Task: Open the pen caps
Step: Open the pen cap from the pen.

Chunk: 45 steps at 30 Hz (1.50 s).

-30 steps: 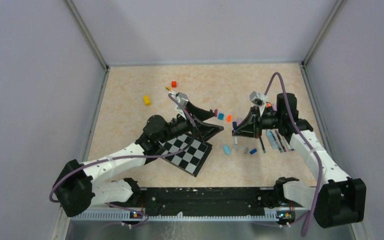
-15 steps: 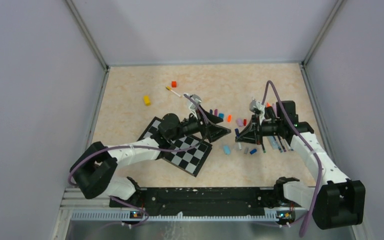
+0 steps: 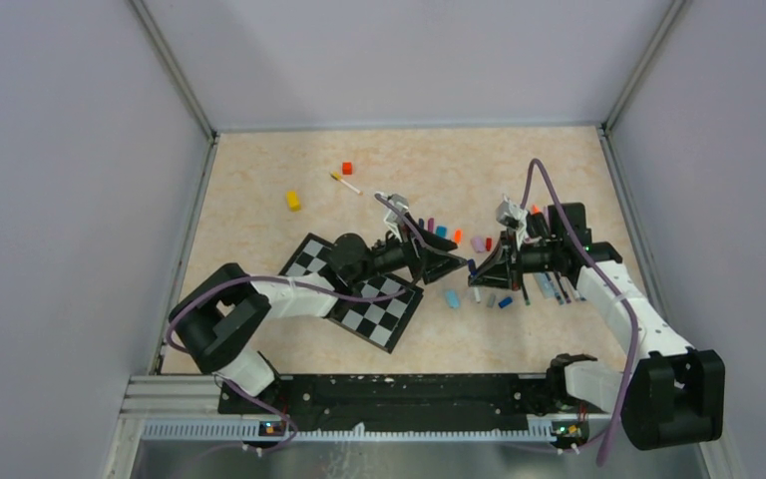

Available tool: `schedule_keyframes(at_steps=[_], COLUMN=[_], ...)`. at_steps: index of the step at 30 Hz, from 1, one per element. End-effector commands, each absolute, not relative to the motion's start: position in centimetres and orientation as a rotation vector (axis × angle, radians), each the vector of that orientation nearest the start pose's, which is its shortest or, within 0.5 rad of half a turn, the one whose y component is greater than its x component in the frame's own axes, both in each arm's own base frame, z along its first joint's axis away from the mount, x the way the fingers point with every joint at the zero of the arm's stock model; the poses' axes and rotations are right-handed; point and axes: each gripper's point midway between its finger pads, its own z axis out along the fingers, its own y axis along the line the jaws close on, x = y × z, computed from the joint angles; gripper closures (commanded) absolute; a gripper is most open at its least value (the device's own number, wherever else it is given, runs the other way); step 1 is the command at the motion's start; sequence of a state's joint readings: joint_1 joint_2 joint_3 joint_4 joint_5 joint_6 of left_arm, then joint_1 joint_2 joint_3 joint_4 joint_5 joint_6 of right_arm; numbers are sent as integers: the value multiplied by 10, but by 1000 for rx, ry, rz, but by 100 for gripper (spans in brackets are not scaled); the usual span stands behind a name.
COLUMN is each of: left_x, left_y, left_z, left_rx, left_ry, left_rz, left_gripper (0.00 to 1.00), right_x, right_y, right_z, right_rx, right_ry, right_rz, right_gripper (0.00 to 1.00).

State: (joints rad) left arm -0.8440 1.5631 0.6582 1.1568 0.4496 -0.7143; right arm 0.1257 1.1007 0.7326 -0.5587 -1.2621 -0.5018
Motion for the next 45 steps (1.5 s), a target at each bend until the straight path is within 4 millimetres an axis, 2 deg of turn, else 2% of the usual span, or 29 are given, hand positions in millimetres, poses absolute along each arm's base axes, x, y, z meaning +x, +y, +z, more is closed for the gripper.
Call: schedule_keyframes(at_steps=[1,9,13,16,20,22,23,25,27,28,33,37,40,45], left_x=[210,205,205,204,203,203,204,208,220,228,270,292,296,291], left_y=[-403,-419,-425,-428,-430,-431,-431,-430,-423,-418,-372,-327,-303,-275], left_z=[264,253,250,250,248,249,250,255,268,283,383,440,459,468], left_rx=[553,569,580,588,602,609,611,603,572,548,402,262,196,145], left_ry=[1360,1395,1403,1406,1416,1417,1415,1406,1375,1337,1129,1011,955,920], left_rz=[-1624,-1645,-1643,-1647,-1648,-1645,-1640,-1611,-1524,-1471,-1202,-1174,-1192,-1158], left_gripper=[30,34,43,58,86,96,100,100,100,100,100,100,100,100], right_x=[192,193,192,192,192,193,193,193,193,193,190,188,185,187], right_y=[189,189,190,189,190,190,190,190,190,190,191,195,198,197], right_z=[187,188,189,188,189,190,191,190,188,186,173,167,165,163], right_rx=[-1086,-1082,-1079,-1075,-1072,-1067,-1068,-1066,-1061,-1059,-1068,-1098,-1122,-1138], right_ry=[1662,1660,1658,1662,1660,1659,1657,1661,1671,1674,1726,1760,1765,1771], right_rz=[1307,1315,1324,1325,1331,1336,1335,1335,1336,1340,1338,1338,1344,1299], right_gripper=[100,100,100,100,100,100,100,100,100,100,100,100,100,100])
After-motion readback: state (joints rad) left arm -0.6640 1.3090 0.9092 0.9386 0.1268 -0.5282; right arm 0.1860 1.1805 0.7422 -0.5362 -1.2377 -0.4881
